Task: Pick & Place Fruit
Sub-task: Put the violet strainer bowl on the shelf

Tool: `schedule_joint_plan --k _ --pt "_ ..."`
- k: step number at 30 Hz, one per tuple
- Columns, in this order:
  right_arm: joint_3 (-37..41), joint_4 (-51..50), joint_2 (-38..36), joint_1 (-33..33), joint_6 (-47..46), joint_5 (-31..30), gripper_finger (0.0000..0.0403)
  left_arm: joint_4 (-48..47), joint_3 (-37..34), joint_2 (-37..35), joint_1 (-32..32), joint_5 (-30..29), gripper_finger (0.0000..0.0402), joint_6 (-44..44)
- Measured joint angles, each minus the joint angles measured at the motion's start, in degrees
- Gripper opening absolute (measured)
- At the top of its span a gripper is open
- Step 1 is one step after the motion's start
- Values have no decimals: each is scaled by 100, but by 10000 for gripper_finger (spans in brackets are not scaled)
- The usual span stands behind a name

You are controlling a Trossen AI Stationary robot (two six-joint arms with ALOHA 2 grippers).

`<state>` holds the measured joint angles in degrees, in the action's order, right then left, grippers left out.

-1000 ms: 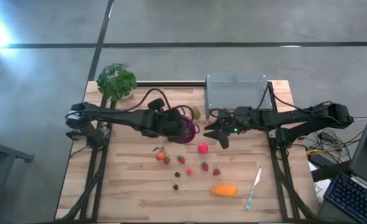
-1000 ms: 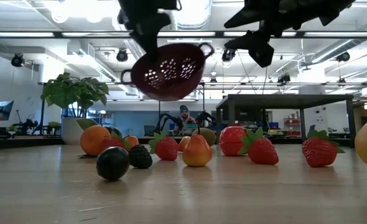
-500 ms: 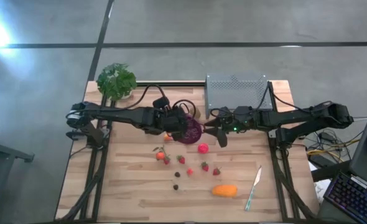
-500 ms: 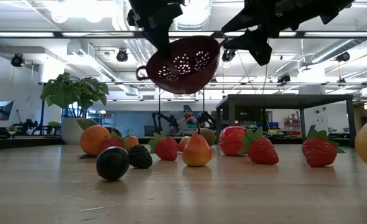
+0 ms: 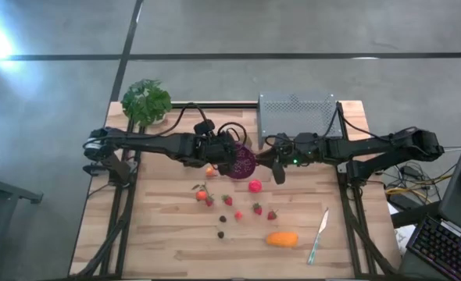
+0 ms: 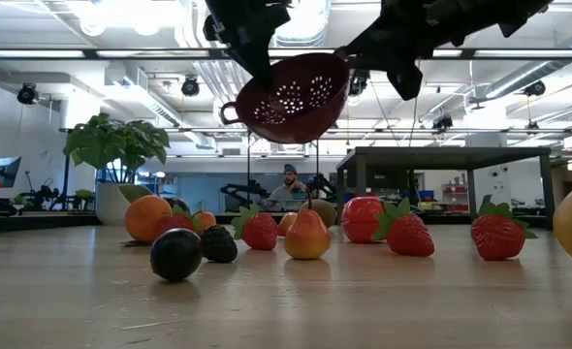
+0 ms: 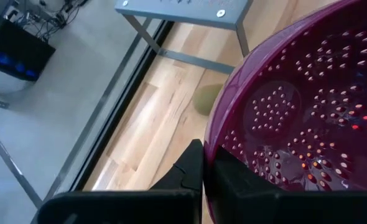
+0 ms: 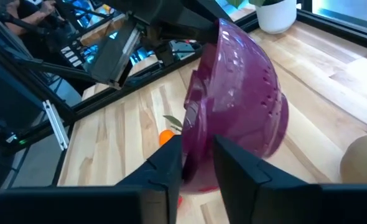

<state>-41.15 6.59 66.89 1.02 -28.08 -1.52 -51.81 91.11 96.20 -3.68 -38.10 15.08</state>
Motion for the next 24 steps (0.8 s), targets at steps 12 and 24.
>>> schedule_joint_plan --k 12,24 --pt "-44 -42 9 0 86 21 15 100 -39 2 48 -41 10 -127" --pt "-44 -63 -27 26 172 26 11 -43 -18 0 48 -292 125 -736"
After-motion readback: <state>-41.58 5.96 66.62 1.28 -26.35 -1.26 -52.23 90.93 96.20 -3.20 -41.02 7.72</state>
